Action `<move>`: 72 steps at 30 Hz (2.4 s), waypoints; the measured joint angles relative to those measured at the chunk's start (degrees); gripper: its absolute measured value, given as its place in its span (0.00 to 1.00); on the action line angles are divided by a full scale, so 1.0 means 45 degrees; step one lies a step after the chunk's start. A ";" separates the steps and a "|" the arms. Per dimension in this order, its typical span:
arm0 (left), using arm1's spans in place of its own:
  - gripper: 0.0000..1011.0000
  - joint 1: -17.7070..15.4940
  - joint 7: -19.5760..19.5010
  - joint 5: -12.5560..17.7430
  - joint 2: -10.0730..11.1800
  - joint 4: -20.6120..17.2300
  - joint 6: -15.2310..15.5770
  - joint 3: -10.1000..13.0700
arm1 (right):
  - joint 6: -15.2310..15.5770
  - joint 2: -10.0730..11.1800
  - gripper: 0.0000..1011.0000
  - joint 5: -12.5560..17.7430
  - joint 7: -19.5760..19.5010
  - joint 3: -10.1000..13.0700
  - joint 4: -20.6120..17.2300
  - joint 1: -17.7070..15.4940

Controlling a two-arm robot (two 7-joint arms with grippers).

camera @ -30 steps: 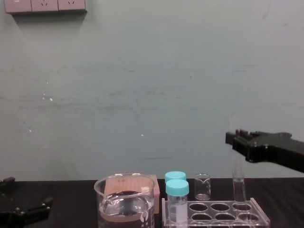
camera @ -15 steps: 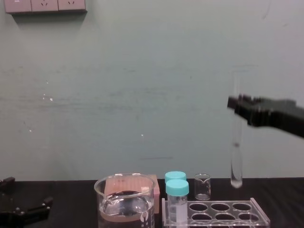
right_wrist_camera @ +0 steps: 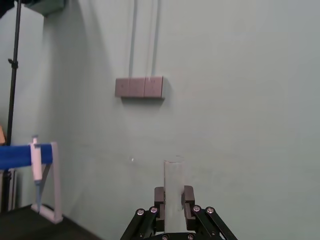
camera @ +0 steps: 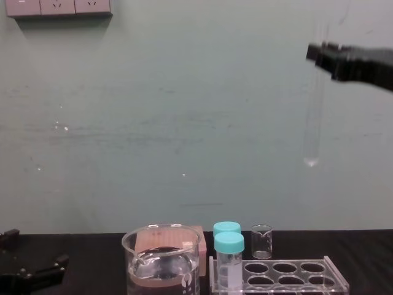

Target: Hold the test tube with one hand and immerse one end into the beaker, then return it to the test tube rack.

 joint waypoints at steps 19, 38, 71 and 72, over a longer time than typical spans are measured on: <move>0.99 0.0000 0.0000 0.0000 0.0000 0.0000 0.0000 0.0000 | 0.0092 0.0122 0.22 -0.0092 -0.0087 0.0224 -0.0465 0.0487; 0.99 0.0001 -0.0001 0.0000 0.0000 0.0000 0.0000 0.0000 | 0.0445 0.0091 0.22 -0.0047 -0.0169 0.0106 -0.0383 0.0260; 0.99 0.0000 0.0000 0.0000 0.0000 0.0000 0.0000 0.0000 | 0.0498 -0.0531 0.22 0.0188 0.0239 -0.0689 0.0652 0.0546; 0.99 0.0000 0.0000 -0.0001 0.0000 0.0000 0.0000 0.0000 | 0.0440 -0.0624 0.22 0.0242 0.0356 -0.0801 0.0747 0.0631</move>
